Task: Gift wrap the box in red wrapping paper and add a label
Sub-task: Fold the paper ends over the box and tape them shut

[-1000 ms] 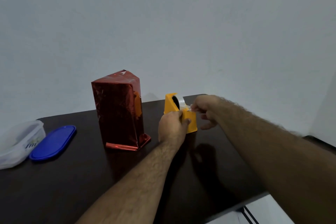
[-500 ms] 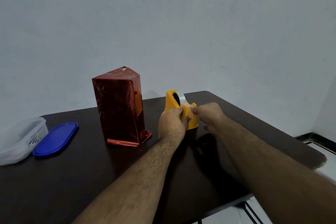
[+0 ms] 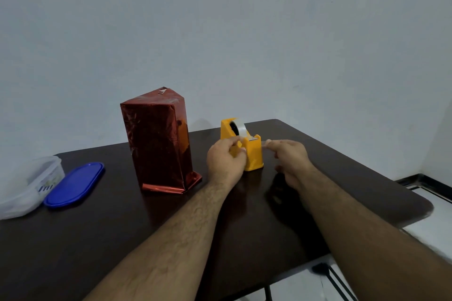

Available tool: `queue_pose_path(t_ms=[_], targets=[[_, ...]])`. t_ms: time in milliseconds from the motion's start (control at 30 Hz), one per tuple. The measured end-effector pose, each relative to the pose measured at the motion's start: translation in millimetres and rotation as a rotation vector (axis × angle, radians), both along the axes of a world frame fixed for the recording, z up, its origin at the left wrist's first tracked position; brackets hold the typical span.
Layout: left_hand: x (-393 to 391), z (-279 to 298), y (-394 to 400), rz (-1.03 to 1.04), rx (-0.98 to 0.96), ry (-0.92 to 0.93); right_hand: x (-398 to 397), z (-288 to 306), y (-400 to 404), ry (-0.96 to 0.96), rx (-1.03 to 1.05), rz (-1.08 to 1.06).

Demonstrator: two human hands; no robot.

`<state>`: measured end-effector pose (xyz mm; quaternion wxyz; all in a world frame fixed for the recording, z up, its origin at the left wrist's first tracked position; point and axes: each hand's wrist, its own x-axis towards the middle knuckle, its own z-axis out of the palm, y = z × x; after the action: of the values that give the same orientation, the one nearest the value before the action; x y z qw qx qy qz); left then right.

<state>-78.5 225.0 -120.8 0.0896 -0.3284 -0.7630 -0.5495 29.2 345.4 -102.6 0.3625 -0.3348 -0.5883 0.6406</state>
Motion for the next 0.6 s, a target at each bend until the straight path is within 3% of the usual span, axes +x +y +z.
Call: queue_pose_path(t_ms=[100,200,400,600], targets=[[5,19,-4,-0.07,0.275,-0.219,0,18,-9,0.065,0.018,0.047],[7,47,-19,-0.205,0.311,-0.34,-5,43,-23,0.138,0.003,0.094],[10,88,-58,-0.296,0.325,-0.276,-19,82,-58,0.191,0.017,0.229],[15,123,-93,-0.074,0.368,-0.181,-28,113,-94,0.253,0.06,0.29]])
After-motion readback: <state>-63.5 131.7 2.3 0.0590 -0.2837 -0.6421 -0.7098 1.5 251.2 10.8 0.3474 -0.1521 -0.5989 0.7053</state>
